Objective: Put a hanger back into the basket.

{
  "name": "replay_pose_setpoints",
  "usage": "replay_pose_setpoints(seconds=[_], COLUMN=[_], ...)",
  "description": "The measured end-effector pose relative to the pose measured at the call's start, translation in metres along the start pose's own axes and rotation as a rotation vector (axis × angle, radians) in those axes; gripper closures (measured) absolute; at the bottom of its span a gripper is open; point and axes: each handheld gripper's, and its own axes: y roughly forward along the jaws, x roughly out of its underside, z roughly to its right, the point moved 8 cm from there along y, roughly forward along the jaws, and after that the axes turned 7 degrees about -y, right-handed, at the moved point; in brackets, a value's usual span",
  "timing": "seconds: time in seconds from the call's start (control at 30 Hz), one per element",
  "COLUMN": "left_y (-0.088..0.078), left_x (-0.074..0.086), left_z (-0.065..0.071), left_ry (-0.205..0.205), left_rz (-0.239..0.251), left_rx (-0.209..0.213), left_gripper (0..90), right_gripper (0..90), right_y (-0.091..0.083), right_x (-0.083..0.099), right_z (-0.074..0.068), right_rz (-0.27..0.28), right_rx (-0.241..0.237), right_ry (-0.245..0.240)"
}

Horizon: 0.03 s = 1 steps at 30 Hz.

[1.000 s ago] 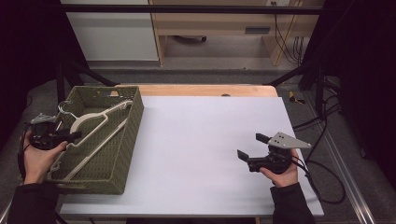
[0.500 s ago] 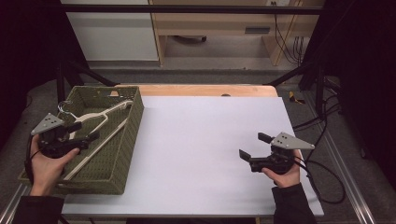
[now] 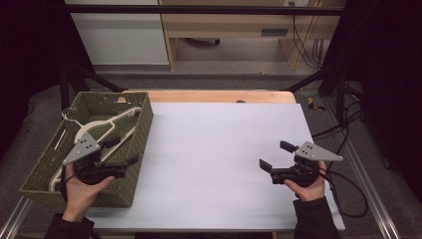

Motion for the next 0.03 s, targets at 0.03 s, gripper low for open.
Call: replay_pose_setpoints(seconds=[0.03], left_y=[0.0011], left_x=[0.0011], left_z=[0.0009], left_ry=[0.001], left_rz=[-0.001], left_rx=[0.002], left_gripper=[12.5], right_gripper=[3.7], right_y=[-0.0005], right_x=[-0.0003], right_z=[0.0001], right_rz=[0.002], right_rx=[0.000], right_ry=[0.002])
